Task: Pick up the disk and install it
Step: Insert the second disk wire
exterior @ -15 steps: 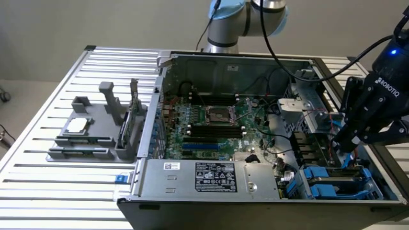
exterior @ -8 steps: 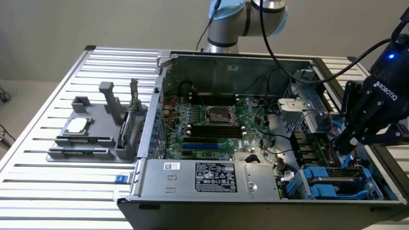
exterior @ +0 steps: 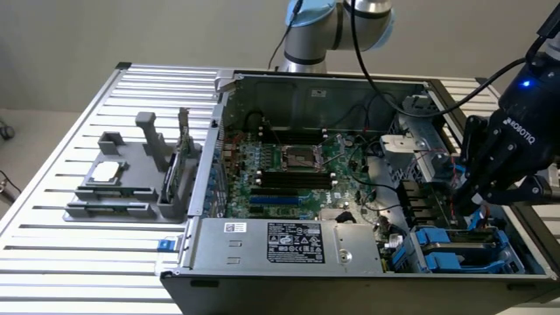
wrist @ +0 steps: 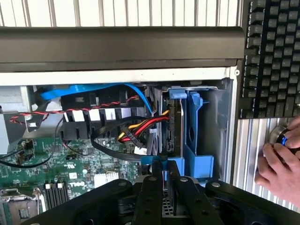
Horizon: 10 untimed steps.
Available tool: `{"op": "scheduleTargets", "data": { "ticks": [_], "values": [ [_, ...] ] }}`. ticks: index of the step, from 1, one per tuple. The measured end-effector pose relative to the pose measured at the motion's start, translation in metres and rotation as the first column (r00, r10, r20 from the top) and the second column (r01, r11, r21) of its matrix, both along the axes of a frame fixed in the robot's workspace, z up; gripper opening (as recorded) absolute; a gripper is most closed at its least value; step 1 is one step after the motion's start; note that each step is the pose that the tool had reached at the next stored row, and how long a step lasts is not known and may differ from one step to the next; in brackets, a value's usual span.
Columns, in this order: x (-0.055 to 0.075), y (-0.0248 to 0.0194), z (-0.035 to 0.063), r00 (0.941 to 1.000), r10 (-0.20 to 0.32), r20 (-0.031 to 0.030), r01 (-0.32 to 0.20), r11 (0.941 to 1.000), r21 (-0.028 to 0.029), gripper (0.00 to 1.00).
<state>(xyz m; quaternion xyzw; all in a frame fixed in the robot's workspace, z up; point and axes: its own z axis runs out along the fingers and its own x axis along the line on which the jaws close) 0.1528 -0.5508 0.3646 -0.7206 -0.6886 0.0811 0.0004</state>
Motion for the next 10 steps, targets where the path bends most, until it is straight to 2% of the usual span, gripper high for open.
{"op": "scheduleTargets", "data": {
  "ticks": [10],
  "values": [
    [0.0036, -0.0031, -0.0099, 0.9998, 0.021, 0.0, -0.021, 0.9998, 0.0011, 0.16]
  ]
}}
